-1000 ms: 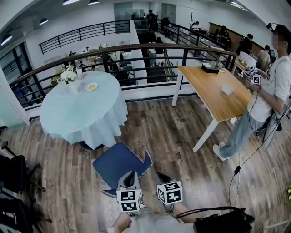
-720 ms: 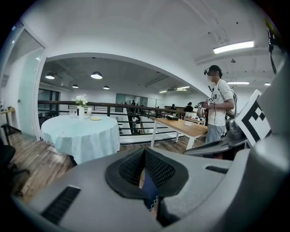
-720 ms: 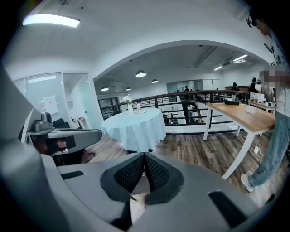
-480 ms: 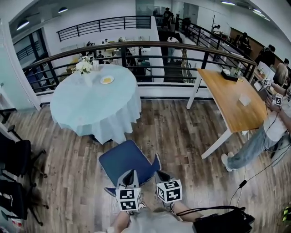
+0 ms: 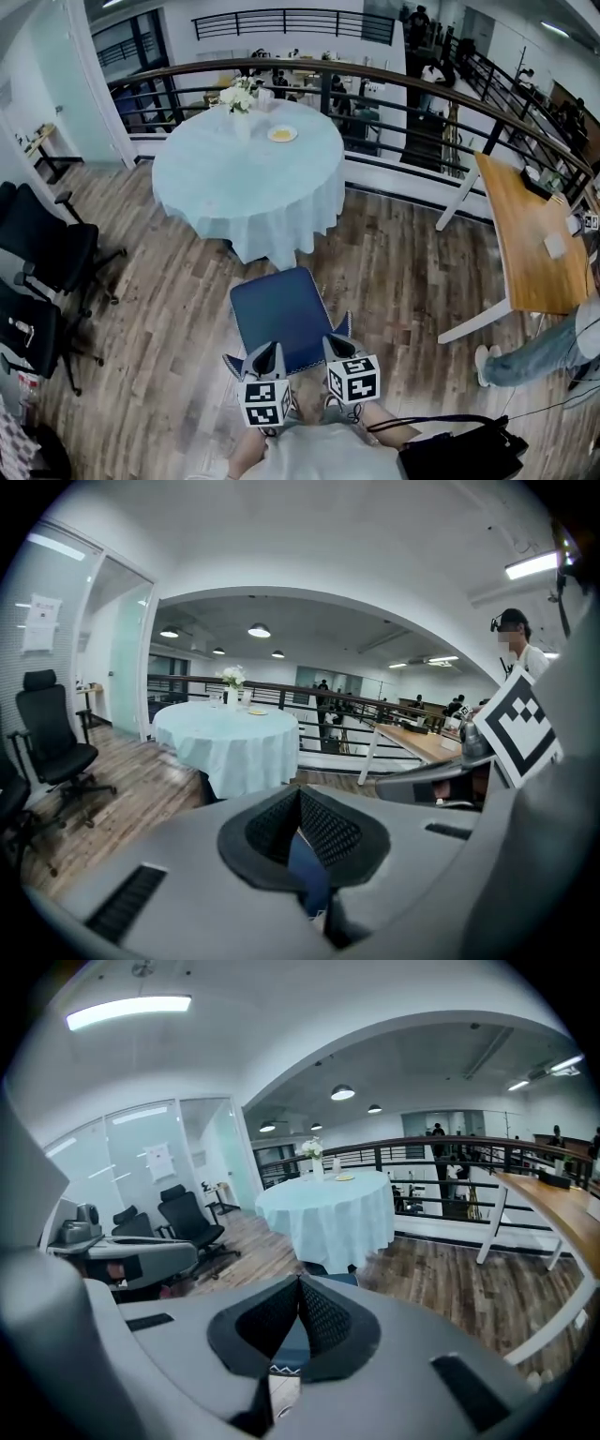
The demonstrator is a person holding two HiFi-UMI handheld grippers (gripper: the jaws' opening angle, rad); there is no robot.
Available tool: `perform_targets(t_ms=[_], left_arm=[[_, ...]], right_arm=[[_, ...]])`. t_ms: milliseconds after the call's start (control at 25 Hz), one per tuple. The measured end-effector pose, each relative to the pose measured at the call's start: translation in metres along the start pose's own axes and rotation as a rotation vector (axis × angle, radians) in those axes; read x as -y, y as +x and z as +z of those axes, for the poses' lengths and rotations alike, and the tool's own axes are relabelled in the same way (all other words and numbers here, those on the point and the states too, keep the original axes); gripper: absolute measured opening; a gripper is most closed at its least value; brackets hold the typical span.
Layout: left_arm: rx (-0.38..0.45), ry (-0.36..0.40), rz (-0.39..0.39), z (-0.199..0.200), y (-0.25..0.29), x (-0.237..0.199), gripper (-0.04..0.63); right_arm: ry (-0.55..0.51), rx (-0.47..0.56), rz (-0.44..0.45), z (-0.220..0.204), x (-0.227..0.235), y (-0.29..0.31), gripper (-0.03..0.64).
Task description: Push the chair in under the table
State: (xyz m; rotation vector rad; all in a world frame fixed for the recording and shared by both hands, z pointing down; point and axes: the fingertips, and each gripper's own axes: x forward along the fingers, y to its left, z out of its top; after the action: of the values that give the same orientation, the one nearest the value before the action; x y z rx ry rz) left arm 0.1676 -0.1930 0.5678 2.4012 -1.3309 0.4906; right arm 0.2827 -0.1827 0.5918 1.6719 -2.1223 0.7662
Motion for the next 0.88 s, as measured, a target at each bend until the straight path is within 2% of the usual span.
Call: perform_targets(t_ms=[200,400,640,680,760,880], left_arm=[[-0.003,-0.013,0.071,0.001,-0.003,0.000,0.000],[-0.026,-0.033,0.119,-0.010,-0.006,0.000,0.000],[-0.085,-0.072,0.109,-0.033,-0.003,0.006,0.002],[-0.101,-0.081,0.099,-0.038,-0.002,0.008,0.020],[-0.141,-0.090,0.074,-0.050,0.000,0.013,0.132],[-0.225,-0.063,0.045,-0.070,0.001,0.017,0.214]], right_arm=[[-0.052,-0.001,0.068,0.018,0.000,0.012,0.017],[-0.071,-0.030,0.127,0.011,-0.009,0.016,0.017],[-0.089,-0.108,0.256,-0.013,-0.017,0.019,0.021],[-0.096,-0.125,0.278,-0.017,-0.018,0.019,0.031],[-0.119,-0.160,0.313,-0.025,-0.019,0.019,0.112],[-0.157,-0.214,0.356,-0.038,-0.019,0.019,0.168]])
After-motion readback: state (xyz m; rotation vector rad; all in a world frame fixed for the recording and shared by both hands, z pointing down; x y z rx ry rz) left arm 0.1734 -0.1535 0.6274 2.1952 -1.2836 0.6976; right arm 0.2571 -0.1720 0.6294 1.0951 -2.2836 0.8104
